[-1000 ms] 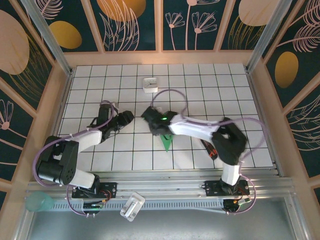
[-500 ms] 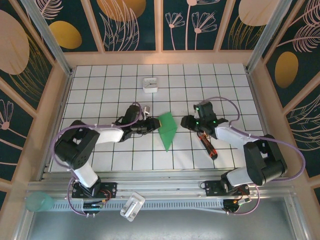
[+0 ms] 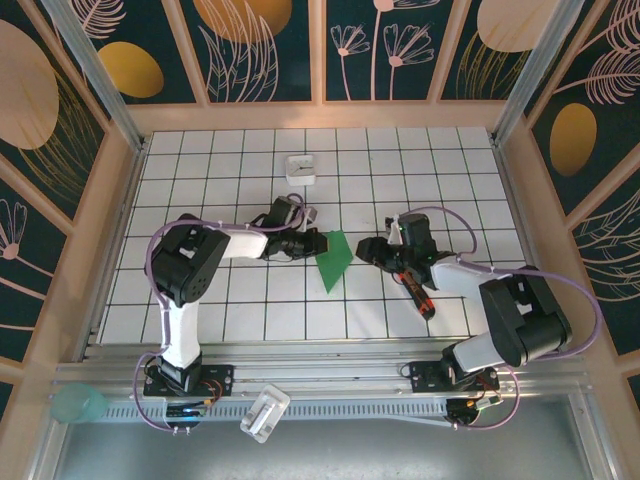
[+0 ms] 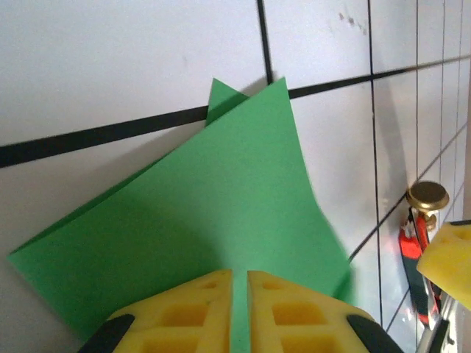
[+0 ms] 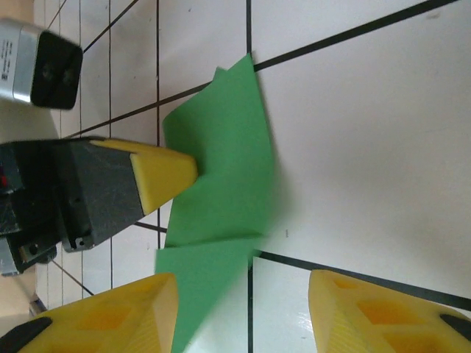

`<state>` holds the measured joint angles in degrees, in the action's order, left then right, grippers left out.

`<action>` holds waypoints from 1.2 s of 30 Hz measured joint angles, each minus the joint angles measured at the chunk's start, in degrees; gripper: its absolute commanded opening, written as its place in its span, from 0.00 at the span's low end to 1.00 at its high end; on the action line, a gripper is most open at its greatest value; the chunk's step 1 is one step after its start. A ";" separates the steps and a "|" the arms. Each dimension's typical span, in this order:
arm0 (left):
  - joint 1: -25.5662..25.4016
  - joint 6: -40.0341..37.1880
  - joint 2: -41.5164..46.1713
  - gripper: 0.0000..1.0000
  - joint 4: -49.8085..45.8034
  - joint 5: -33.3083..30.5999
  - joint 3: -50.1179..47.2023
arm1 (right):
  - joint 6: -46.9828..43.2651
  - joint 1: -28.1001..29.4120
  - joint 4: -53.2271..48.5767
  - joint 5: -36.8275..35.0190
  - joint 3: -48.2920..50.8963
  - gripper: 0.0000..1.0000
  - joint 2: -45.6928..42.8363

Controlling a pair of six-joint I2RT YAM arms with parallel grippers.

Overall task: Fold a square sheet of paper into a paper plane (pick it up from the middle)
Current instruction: Rotate the paper at the center of the table.

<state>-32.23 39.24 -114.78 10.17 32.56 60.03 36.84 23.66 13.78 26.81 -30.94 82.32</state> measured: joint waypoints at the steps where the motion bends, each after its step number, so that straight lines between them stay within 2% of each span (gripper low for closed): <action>1: 0.04 -1.38 -0.20 0.16 -1.05 0.11 0.85 | 0.22 0.46 0.68 0.11 0.22 0.50 0.07; 6: 0.04 -8.13 -2.27 0.17 -5.84 1.51 5.44 | 1.29 2.54 2.58 0.09 0.37 0.50 0.92; 11: 0.22 -13.25 -3.26 0.22 -8.90 2.71 7.74 | 2.34 2.60 3.78 -0.02 1.46 0.50 1.53; 17: 0.37 -15.06 -2.47 0.36 -8.52 2.99 8.15 | 2.54 2.58 4.07 -0.22 1.55 0.50 1.86; 22: 0.37 -13.90 8.94 0.44 -1.99 -0.46 -2.01 | 2.54 1.86 4.55 0.46 1.88 0.49 2.10; 27: -0.44 -12.85 21.22 0.46 4.11 -5.64 -11.15 | 2.56 1.84 5.81 1.66 1.88 0.47 4.61; 36: -4.59 -11.21 25.77 0.48 8.63 -10.78 -22.29 | 2.82 1.95 8.81 3.67 1.84 0.44 8.41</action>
<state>-36.82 28.03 -89.01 18.81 21.78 37.74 39.66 25.61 22.59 30.48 -29.10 90.74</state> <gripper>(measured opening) 0.477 0.446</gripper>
